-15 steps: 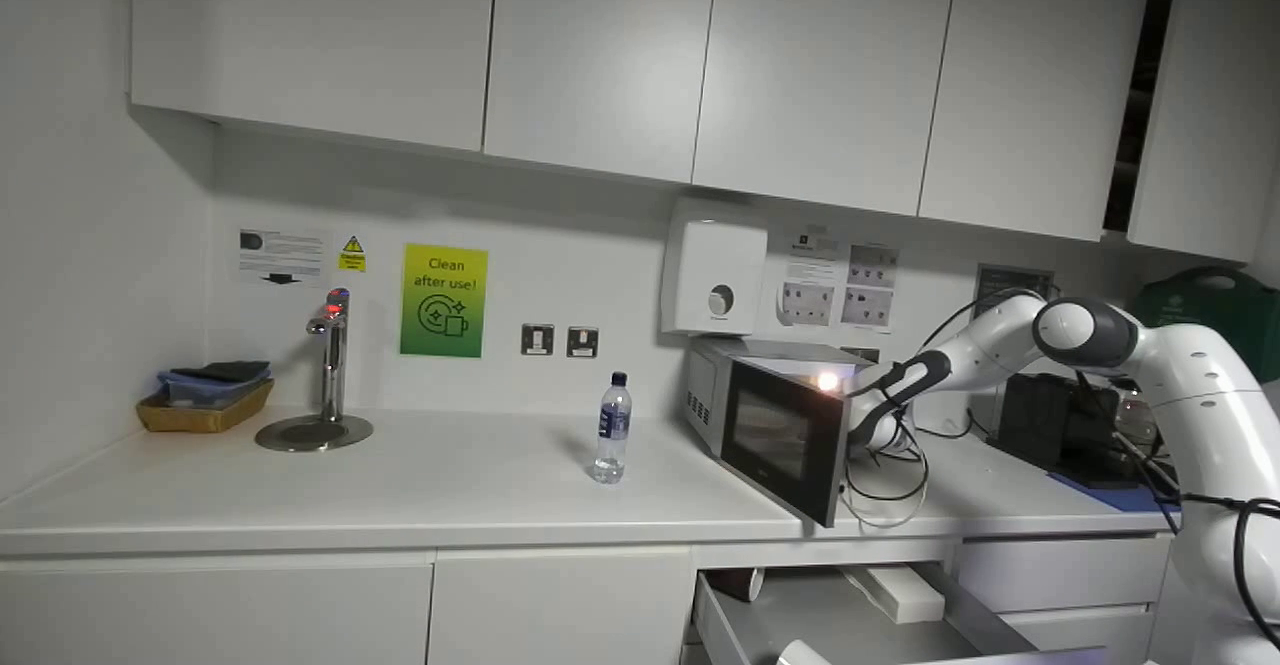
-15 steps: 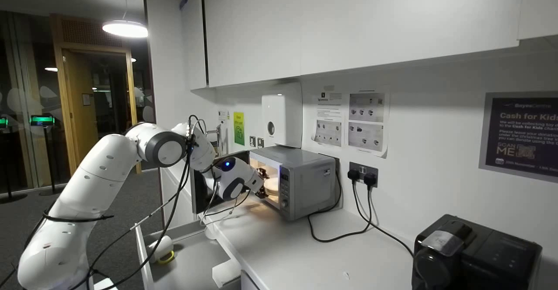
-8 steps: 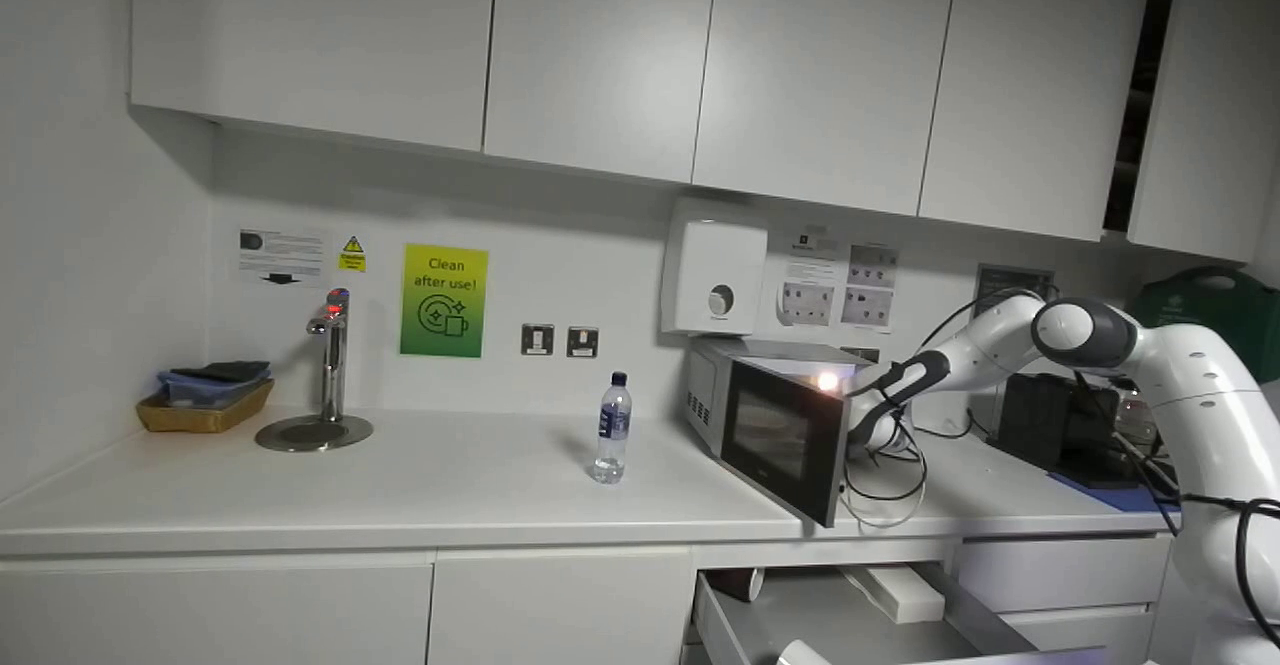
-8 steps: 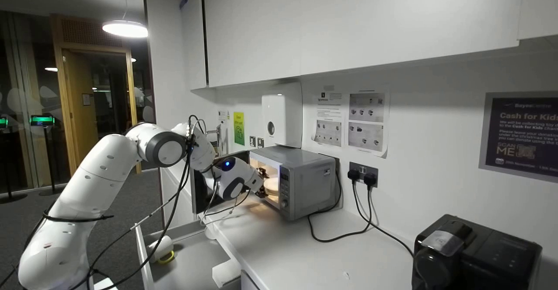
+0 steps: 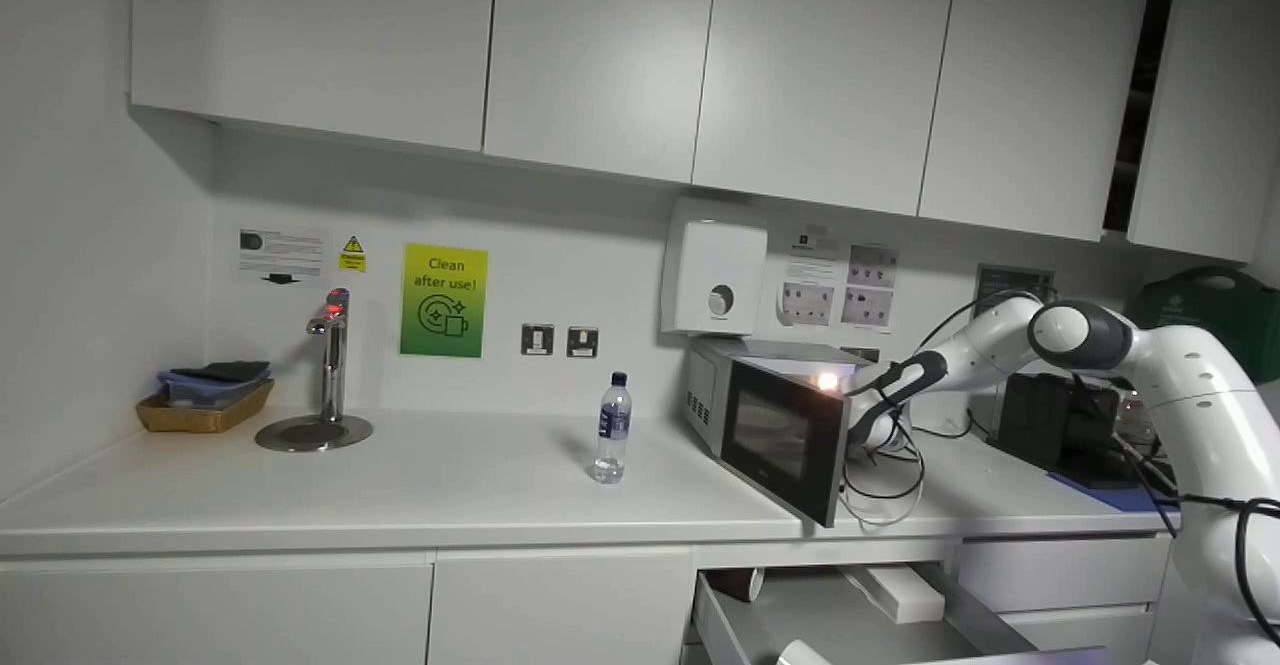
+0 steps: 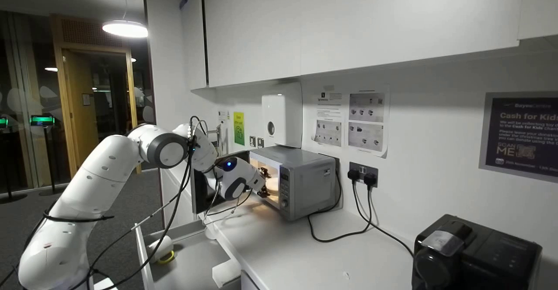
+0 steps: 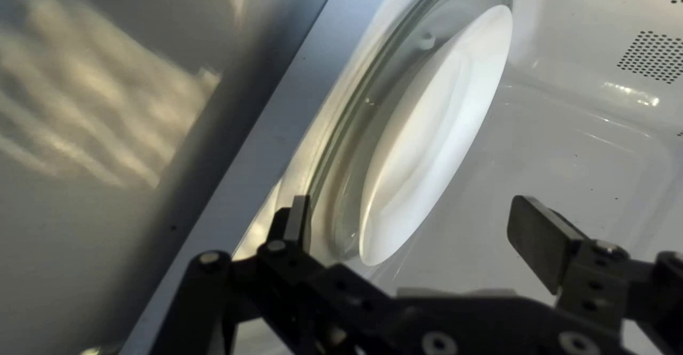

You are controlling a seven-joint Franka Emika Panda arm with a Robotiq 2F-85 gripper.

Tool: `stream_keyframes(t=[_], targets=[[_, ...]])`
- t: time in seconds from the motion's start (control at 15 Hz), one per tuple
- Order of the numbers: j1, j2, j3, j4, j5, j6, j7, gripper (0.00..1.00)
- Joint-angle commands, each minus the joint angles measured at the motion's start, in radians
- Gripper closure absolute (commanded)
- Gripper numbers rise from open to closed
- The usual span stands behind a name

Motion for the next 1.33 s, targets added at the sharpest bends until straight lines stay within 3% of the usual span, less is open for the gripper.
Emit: stream_keyframes(t=[0.0, 1.27], targets=[[0.013, 0.015, -0.013, 0.038, 0.008, -0.017, -0.002, 0.00], [0.027, 0.023, -0.037, 0.059, 0.012, -0.024, -0.001, 0.00]])
